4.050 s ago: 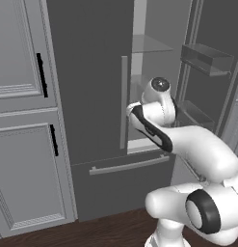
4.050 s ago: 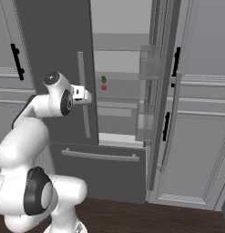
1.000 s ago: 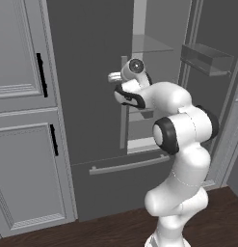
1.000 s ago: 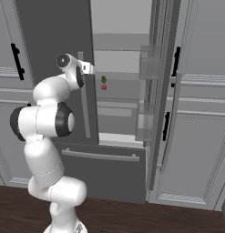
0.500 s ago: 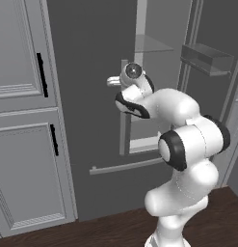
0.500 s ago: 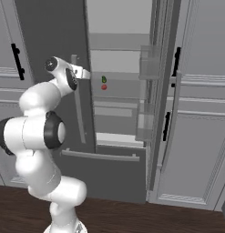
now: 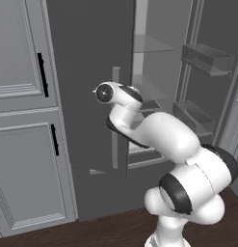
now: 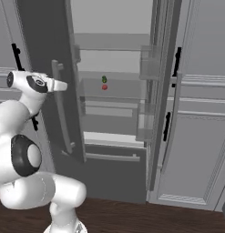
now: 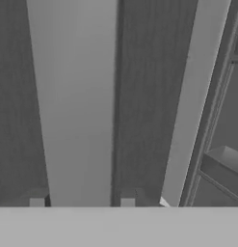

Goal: Take the strawberry from the fridge and place it on top of the pancake, located on the dining counter.

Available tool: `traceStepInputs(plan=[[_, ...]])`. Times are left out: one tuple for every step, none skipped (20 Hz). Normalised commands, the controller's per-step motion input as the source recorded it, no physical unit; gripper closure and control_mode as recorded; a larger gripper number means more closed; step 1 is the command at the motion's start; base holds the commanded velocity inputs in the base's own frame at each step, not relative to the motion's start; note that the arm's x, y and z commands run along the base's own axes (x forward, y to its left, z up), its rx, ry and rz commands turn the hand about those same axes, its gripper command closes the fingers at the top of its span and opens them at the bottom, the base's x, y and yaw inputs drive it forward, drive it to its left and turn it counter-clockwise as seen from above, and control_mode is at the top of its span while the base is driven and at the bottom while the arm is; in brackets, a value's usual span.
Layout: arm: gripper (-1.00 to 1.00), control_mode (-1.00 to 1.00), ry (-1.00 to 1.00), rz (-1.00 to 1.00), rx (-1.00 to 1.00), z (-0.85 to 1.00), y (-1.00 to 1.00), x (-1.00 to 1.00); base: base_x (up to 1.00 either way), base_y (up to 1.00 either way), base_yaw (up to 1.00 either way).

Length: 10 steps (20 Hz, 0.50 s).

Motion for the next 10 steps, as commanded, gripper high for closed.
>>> traceStepInputs(plan=[[1.0,-1.0,0.0,-0.49,-0.09,-0.36,0.34,-0.81,0.0,0.0,0.0],[1.0,-1.0,0.0,-0.53,-0.07,-0.34,0.41,-0.79,0.0,0.0,0.0],[1.0,-1.0,0.0,-0.55,-0.06,-0.26,0.49,-0.71,0.0,0.0,0.0],[1.0,-1.0,0.0,-0.53,-0.04,-0.13,0.61,-0.69,0.0,0.0,0.0],[1.0,-1.0,0.0,-0.47,-0.01,0.0,0.59,-0.59,0.0,0.0,0.0],[1.0,-1.0,0.0,-0.45,0.0,0.0,0.56,-0.56,0.0,0.0,0.0],[1.0,-1.0,0.0,-0.43,0.0,0.0,0.57,-0.63,0.0,0.0,0.0],[1.0,-1.0,0.0,-0.37,0.0,-0.05,0.59,-0.66,0.0,0.0,0.0],[1.0,-1.0,0.0,-0.31,-0.01,-0.09,0.69,-0.73,0.0,0.0,0.0],[1.0,-1.0,0.0,-0.23,0.0,-0.11,0.76,-0.78,0.0,0.0,0.0]])
